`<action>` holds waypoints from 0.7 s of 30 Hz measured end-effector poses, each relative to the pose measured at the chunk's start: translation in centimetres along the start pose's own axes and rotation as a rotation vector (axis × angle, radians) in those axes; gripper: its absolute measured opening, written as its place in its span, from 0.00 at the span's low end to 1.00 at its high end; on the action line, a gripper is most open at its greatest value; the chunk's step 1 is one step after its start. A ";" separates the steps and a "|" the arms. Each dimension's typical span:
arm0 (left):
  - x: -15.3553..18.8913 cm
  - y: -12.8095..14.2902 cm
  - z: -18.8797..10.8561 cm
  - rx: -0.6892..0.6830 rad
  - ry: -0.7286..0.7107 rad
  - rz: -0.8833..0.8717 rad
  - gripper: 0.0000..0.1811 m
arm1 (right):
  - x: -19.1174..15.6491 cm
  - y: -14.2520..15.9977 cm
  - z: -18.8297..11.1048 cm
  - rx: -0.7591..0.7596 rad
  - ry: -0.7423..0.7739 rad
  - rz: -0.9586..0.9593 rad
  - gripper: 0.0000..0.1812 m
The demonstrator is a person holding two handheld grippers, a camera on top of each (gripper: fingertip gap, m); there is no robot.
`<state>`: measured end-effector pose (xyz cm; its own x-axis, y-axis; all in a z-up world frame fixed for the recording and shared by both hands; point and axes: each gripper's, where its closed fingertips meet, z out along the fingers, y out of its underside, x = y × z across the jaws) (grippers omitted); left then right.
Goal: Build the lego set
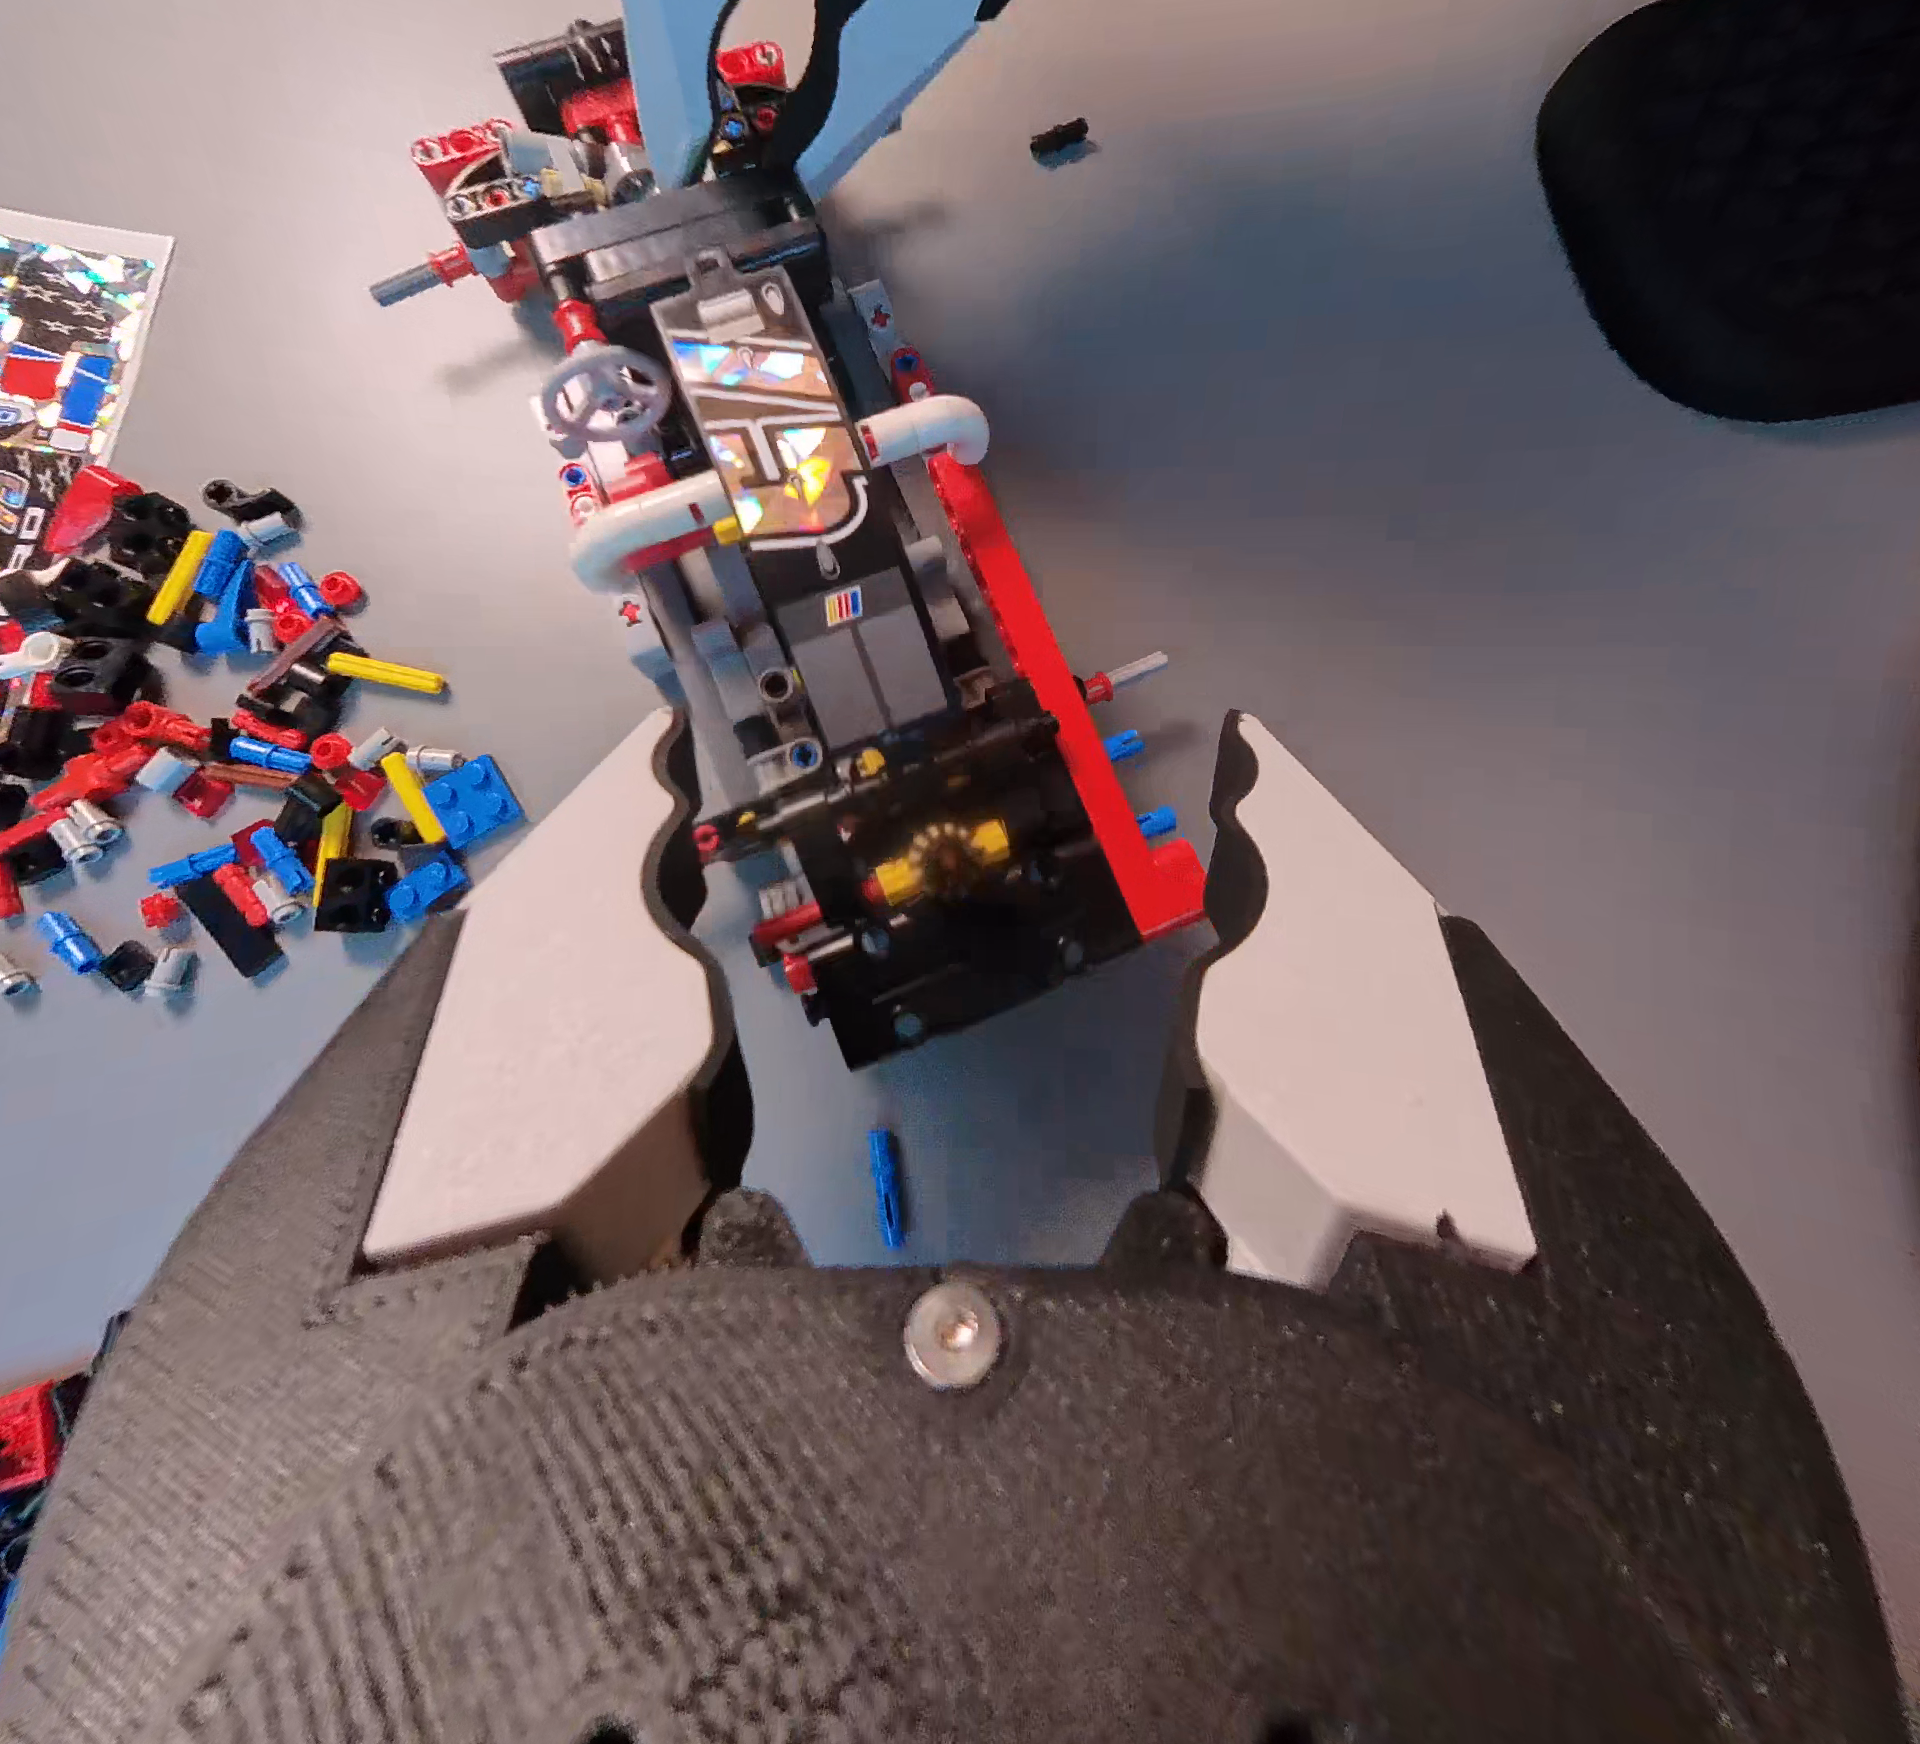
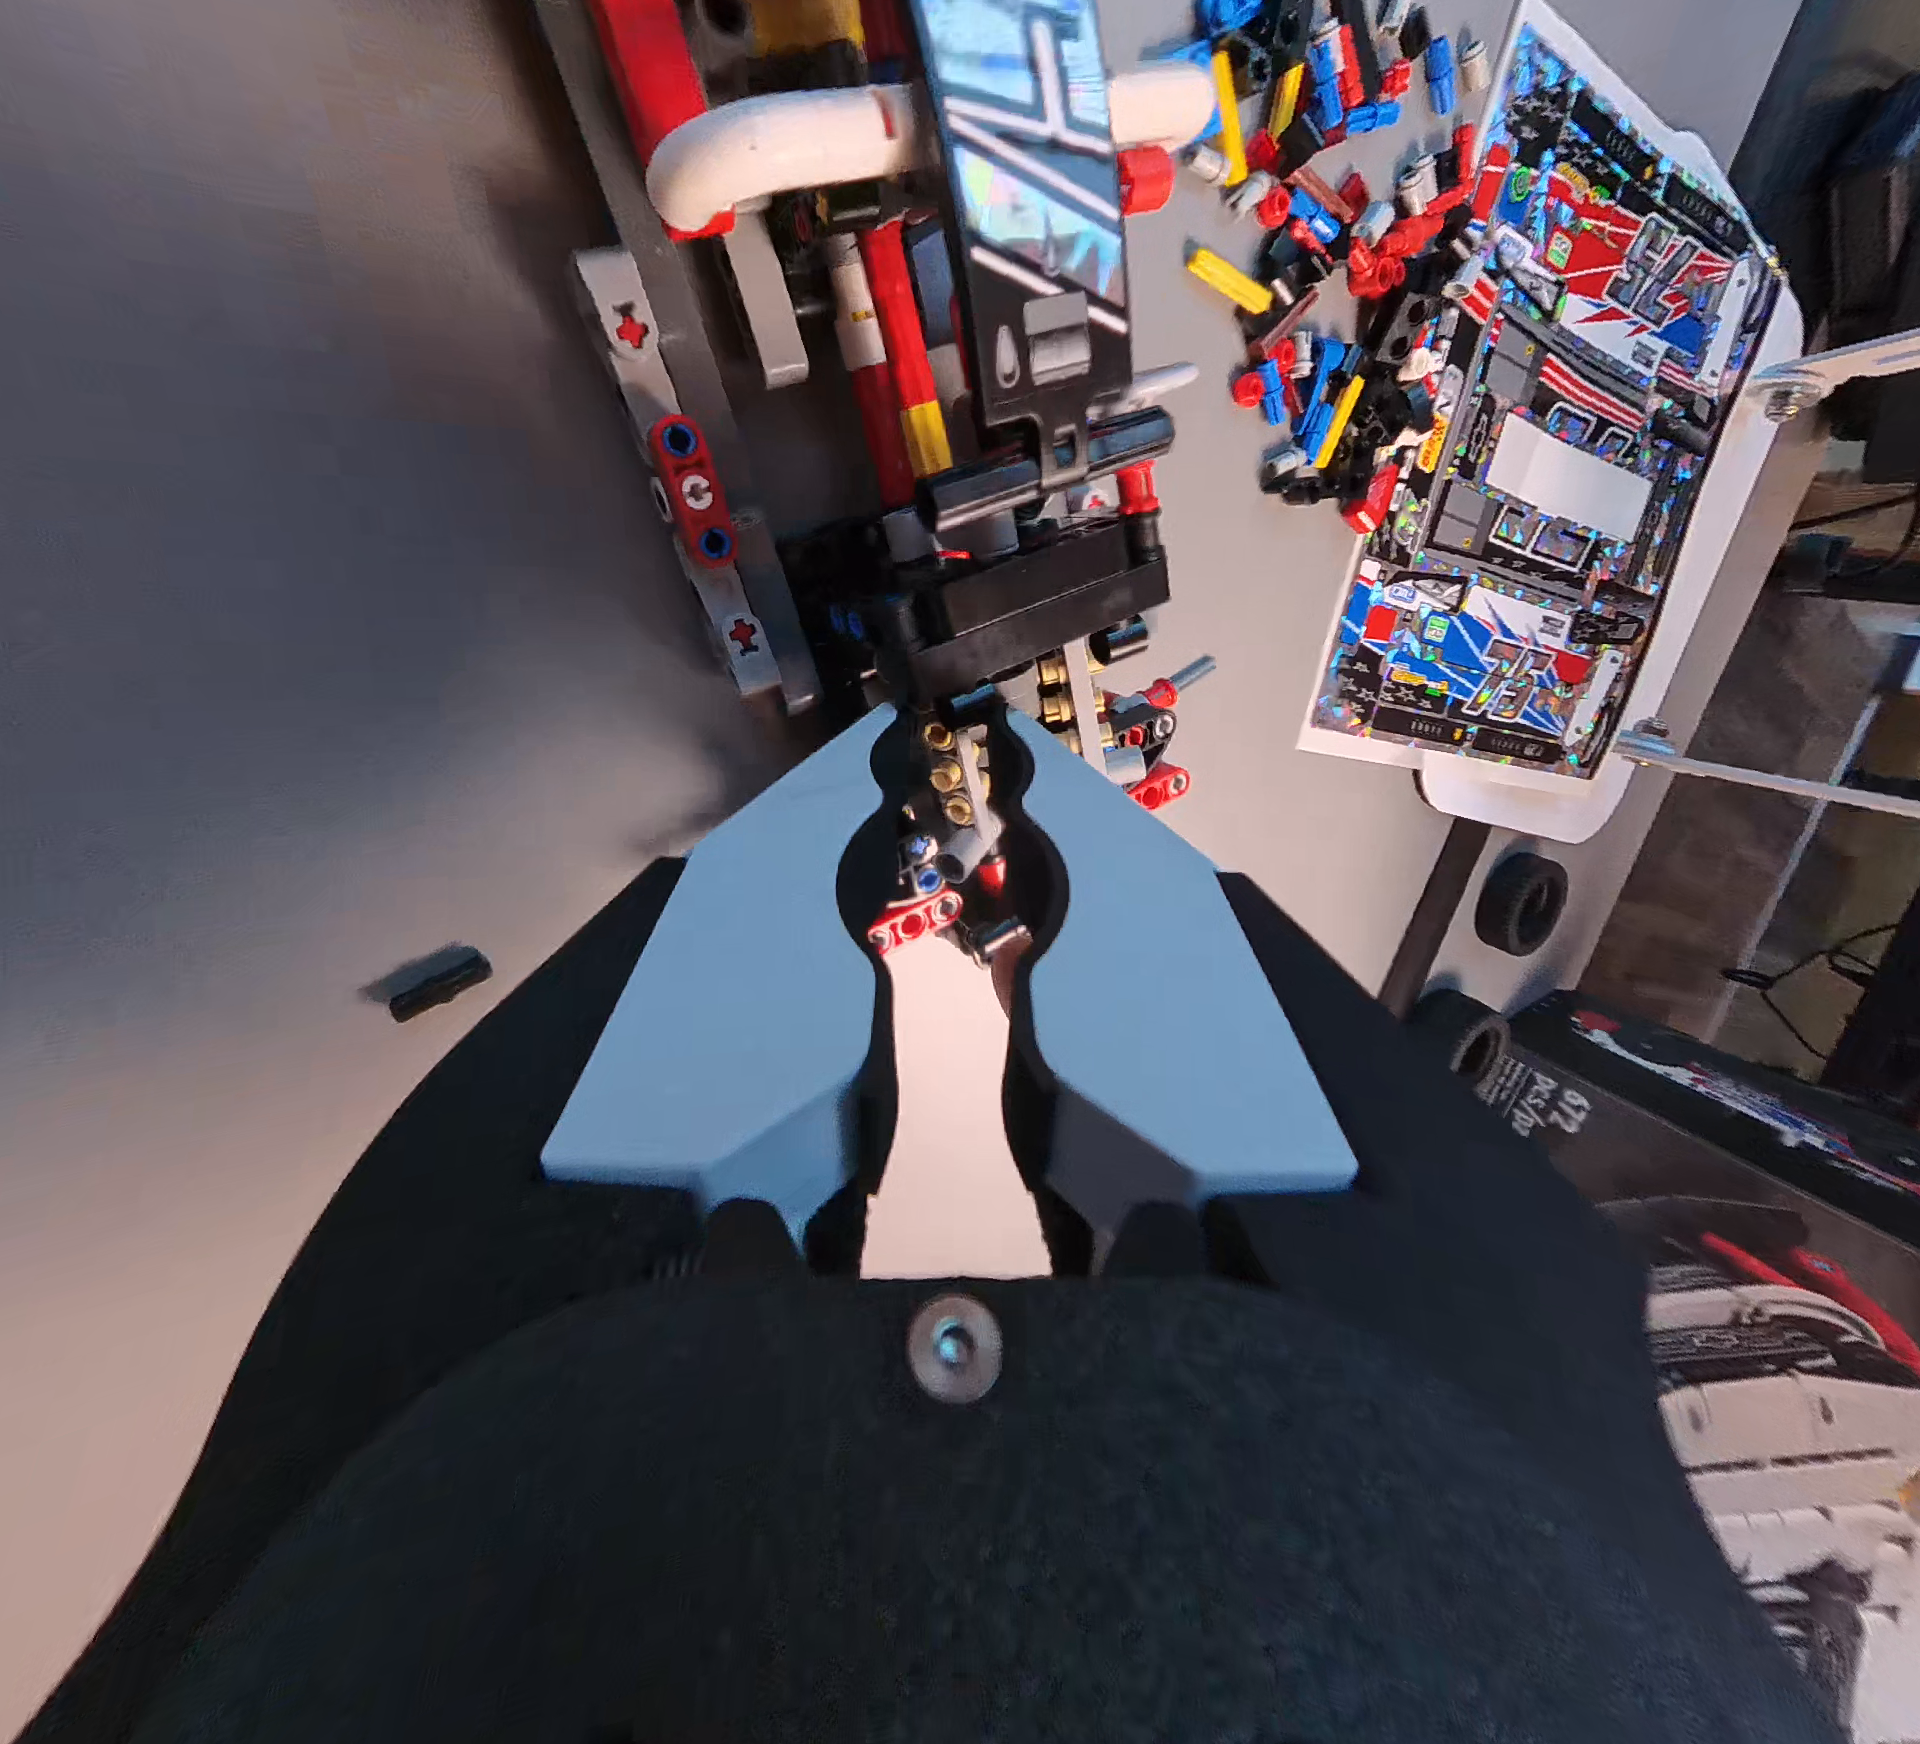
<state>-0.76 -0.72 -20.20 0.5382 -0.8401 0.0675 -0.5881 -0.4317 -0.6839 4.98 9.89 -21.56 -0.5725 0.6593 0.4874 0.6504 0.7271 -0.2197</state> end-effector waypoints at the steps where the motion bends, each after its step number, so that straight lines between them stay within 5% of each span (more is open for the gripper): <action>1: 0.1 0.3 -0.5 0.016 0.001 0.004 0.55 | 0.0 0.0 0.0 0.009 0.011 0.002 0.06; 10: -0.1 2.9 -2.3 0.171 -0.067 0.146 0.55 | -1.9 -0.4 -1.6 0.036 -0.211 0.159 0.03; 21: -1.9 1.9 -0.6 0.269 -0.294 0.356 0.43 | -3.6 -1.6 -5.0 0.046 -0.884 0.584 0.04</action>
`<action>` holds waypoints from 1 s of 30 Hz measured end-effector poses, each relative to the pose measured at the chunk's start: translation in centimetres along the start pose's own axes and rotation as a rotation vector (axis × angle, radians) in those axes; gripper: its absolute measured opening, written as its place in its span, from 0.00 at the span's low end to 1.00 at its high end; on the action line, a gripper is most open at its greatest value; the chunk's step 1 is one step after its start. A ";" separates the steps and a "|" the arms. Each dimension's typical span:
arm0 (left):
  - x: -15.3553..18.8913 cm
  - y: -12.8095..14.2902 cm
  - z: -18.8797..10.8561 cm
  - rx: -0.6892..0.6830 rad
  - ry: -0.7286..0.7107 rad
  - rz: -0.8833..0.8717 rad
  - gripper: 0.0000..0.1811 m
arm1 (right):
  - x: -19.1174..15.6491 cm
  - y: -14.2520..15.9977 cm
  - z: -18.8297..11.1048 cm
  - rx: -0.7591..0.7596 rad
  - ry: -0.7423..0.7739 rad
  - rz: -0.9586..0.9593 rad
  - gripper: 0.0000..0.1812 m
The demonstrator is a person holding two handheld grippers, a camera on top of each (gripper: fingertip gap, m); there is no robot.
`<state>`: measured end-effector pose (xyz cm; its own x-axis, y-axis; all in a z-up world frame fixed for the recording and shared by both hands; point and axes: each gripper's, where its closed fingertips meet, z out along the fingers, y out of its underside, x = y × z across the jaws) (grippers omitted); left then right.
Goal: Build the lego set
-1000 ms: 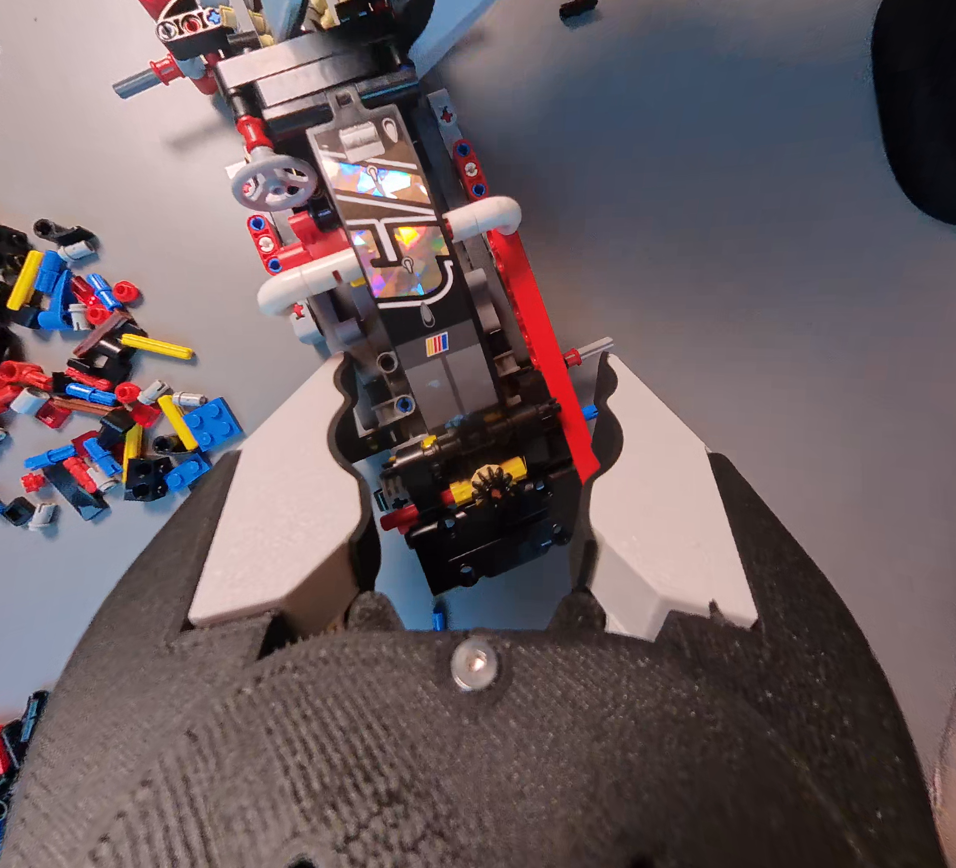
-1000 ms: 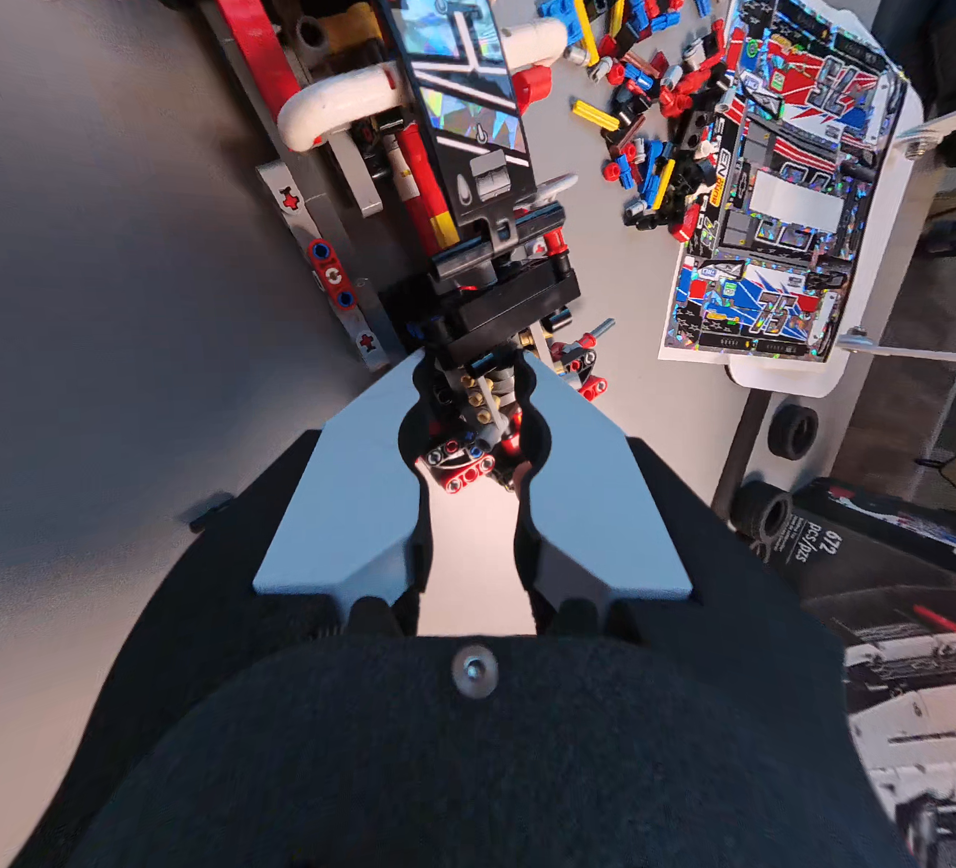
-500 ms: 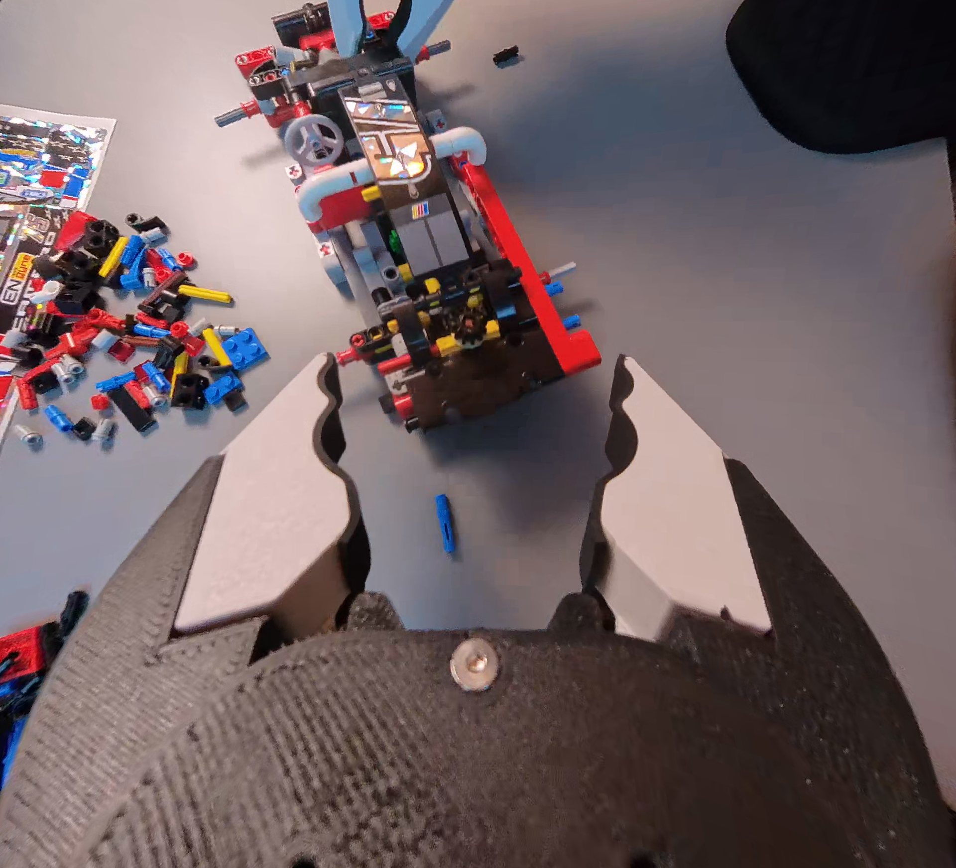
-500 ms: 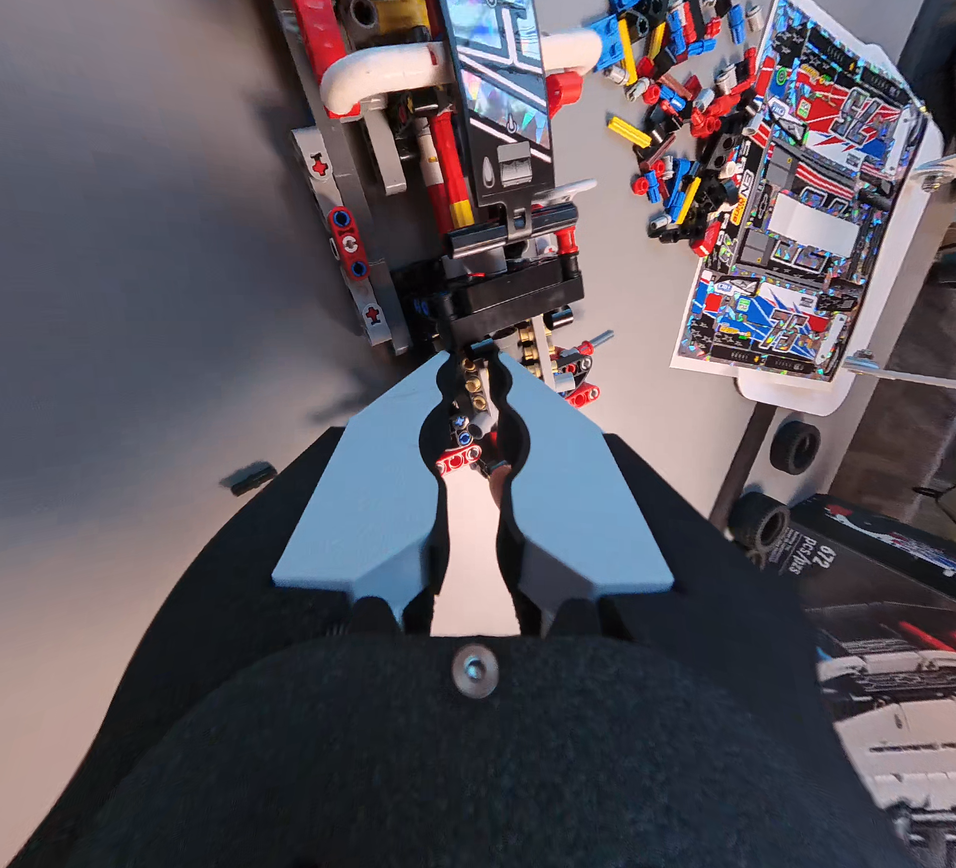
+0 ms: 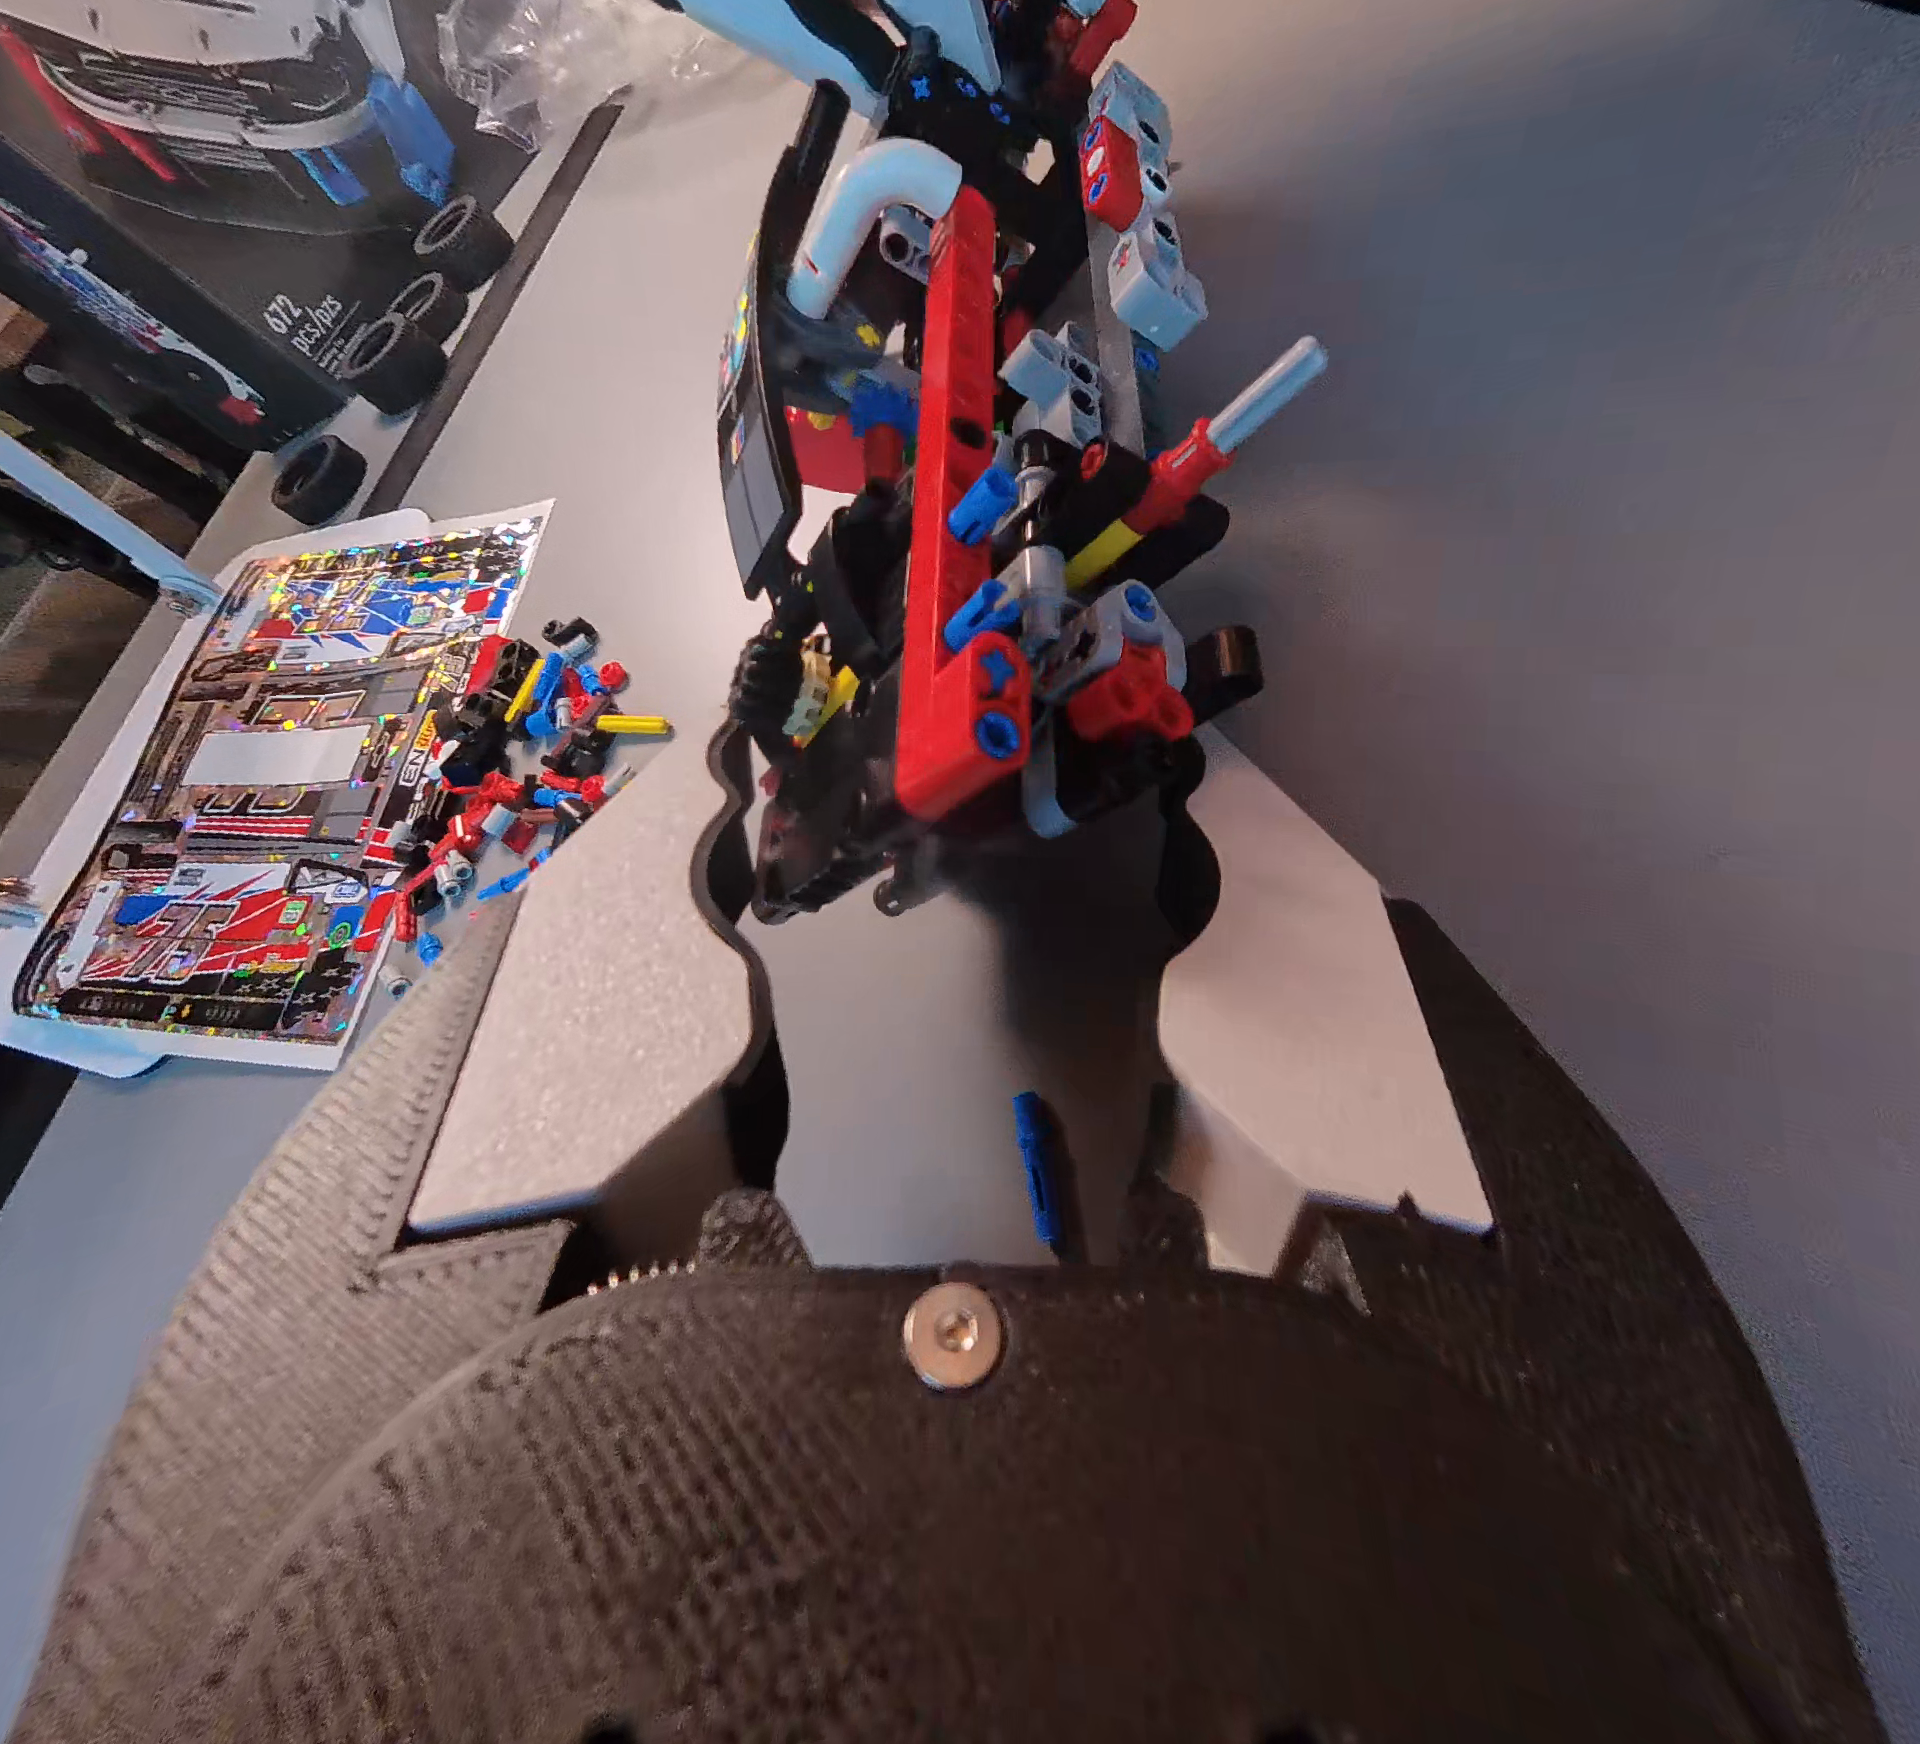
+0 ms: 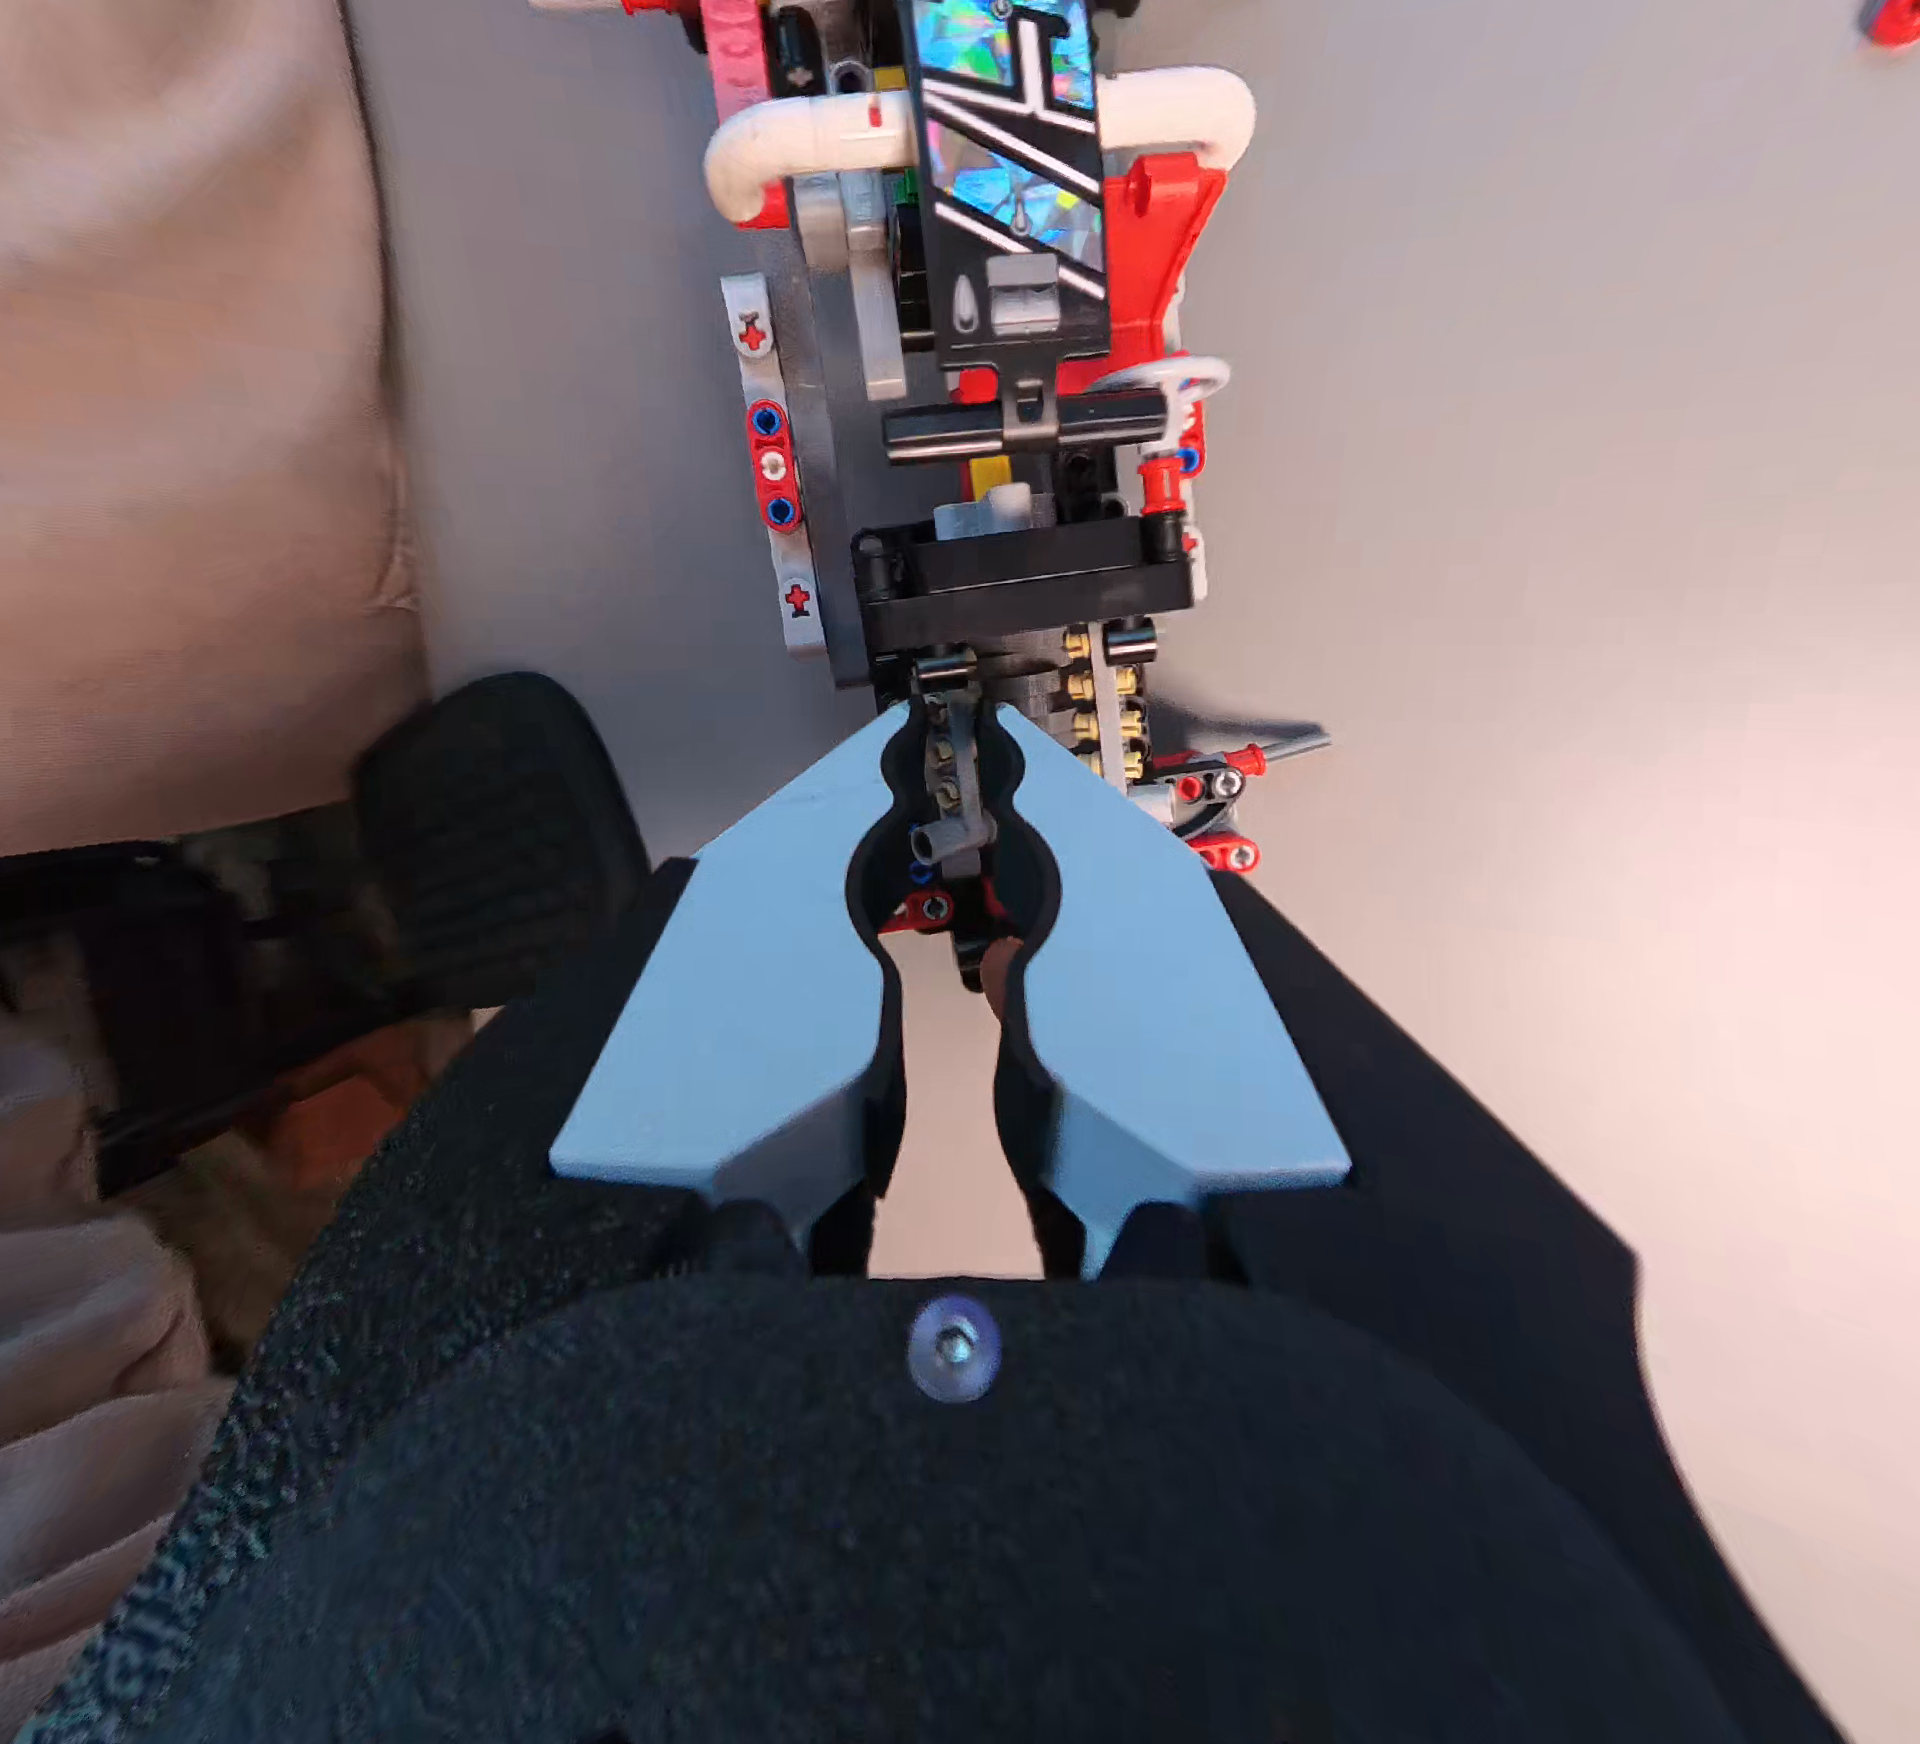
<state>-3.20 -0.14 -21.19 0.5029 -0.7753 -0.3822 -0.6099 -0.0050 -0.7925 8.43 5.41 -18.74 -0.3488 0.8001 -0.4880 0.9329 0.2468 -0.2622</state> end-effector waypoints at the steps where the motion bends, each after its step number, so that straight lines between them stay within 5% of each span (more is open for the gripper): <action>1: 0.0 0.0 0.0 -0.002 0.001 -0.003 0.43 | 0.0 0.0 0.0 -0.008 -0.036 0.020 0.04; 7: -1.4 0.4 -0.8 0.004 -0.023 -0.191 0.42 | 2.4 -2.1 -1.7 0.050 -0.004 0.031 0.03; 11: -2.2 0.5 -1.3 0.015 -0.018 -0.344 0.41 | 4.9 -4.7 -5.4 0.175 0.330 -0.100 0.10; 14: -2.3 0.4 -1.4 0.006 -0.026 -0.411 0.41 | 2.6 -7.0 -7.8 0.349 0.553 -0.247 0.15; 17: -2.2 0.1 -1.4 -0.007 -0.038 -0.465 0.41 | -0.6 -7.1 -4.6 0.322 0.739 -0.394 0.18; 22: -1.5 -0.4 -0.8 -0.032 -0.065 -0.460 0.40 | 0.4 -7.5 -0.5 0.156 1.092 -0.554 0.19; 30: -1.3 -1.0 -1.3 0.006 -0.080 -0.451 0.41 | 0.2 -7.7 0.5 -0.045 0.948 -0.745 0.10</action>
<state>-4.06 0.00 -19.31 0.7635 -0.6450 -0.0335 -0.3154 -0.3272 -0.8908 1.13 3.44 -17.26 -0.6160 0.5317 0.5812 0.5392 0.8225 -0.1810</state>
